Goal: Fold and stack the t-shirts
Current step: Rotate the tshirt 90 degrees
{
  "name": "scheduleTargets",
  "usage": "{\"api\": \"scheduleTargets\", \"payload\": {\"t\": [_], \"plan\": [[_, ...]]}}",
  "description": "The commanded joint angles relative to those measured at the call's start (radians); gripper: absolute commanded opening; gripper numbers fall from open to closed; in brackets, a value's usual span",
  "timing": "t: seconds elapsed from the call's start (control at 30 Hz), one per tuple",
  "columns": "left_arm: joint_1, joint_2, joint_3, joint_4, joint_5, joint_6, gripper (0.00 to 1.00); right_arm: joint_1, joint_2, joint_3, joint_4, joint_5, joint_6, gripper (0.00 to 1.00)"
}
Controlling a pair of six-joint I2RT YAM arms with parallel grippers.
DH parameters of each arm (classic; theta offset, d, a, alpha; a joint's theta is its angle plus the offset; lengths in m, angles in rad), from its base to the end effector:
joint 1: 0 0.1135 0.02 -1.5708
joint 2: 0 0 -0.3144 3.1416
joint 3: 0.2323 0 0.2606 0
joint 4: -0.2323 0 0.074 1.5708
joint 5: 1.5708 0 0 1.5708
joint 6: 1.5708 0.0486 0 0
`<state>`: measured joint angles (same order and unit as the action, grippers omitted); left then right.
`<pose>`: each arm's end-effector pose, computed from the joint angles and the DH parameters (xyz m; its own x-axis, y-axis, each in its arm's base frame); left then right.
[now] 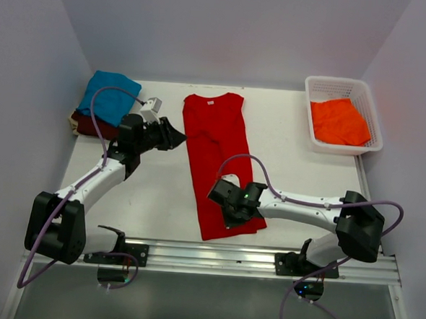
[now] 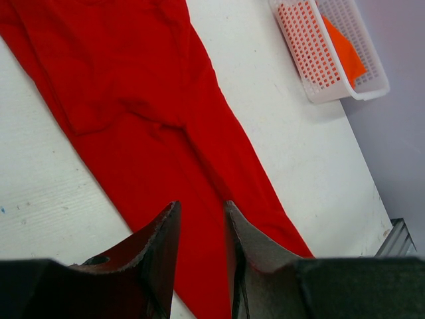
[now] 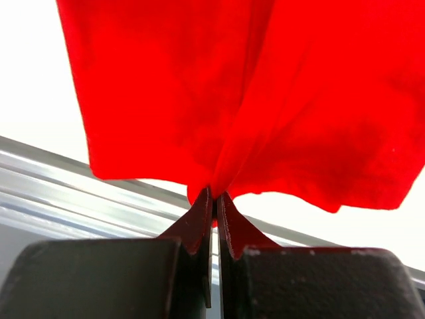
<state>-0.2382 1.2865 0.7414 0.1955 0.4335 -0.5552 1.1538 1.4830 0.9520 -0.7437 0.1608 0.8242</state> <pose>0.2777 -0.0884 0.2946 -0.5979 -0.3471 -0.7226 0.3324 0.7129 -0.6175 0.1193 0.2502 0.2333 -0.9117 -0.2691 -0.3106 -0.3157 0.9424 0.1102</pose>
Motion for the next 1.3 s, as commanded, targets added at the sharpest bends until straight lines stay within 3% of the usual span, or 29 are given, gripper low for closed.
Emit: {"api": "scheduleTargets", "payload": {"t": [0.0,0.2,0.23,0.27,0.3,0.33,0.4,0.57,0.6,0.7,0.73,0.77,0.8,0.9,1.27], "plan": [[0.002,-0.023,0.012,0.028,0.008,0.020,0.35,0.007,-0.021,0.016,-0.052,-0.038,-0.042,0.00],[0.002,-0.018,0.013,0.027,0.007,0.020,0.35,0.007,-0.039,0.002,-0.059,-0.092,-0.077,0.00],[0.002,-0.019,0.013,0.027,0.007,0.020,0.35,0.007,-0.038,-0.001,-0.053,-0.110,-0.083,0.05],[0.002,-0.016,0.012,0.028,0.007,0.020,0.35,0.006,-0.038,-0.002,-0.036,-0.124,-0.095,0.21],[0.002,-0.013,0.013,0.027,0.008,0.020,0.35,0.006,-0.035,-0.002,-0.028,-0.144,-0.097,0.43],[0.002,-0.012,0.013,0.030,0.008,0.018,0.35,0.007,-0.033,-0.004,-0.016,-0.158,-0.100,0.51],[0.002,-0.012,0.013,0.030,0.011,0.018,0.34,0.006,-0.038,-0.013,0.032,-0.209,-0.108,0.59],[0.002,-0.013,0.018,0.028,0.008,0.021,0.34,0.000,-0.096,-0.007,0.110,-0.187,-0.126,0.62],[0.002,-0.012,0.019,0.030,0.011,0.021,0.34,-0.021,-0.113,-0.002,0.110,-0.169,-0.125,0.61],[0.002,-0.003,0.019,0.067,0.042,0.009,0.31,-0.115,-0.191,0.002,0.113,-0.094,-0.116,0.47],[0.002,0.000,0.007,0.126,0.063,0.000,0.29,-0.150,-0.228,-0.008,0.124,-0.087,-0.114,0.37],[0.002,0.008,0.000,0.163,0.114,-0.027,0.25,-0.222,-0.243,-0.015,0.130,-0.069,-0.114,0.16],[-0.001,0.026,-0.008,0.200,0.138,-0.046,0.17,-0.253,-0.253,-0.021,0.132,-0.044,-0.108,0.02],[-0.015,0.078,-0.014,0.275,0.205,-0.074,0.00,-0.337,-0.264,-0.032,0.155,0.023,-0.132,0.00],[-0.033,0.293,0.052,0.400,0.234,-0.121,0.00,-0.402,-0.018,0.001,0.372,-0.179,-0.182,0.00]]}}
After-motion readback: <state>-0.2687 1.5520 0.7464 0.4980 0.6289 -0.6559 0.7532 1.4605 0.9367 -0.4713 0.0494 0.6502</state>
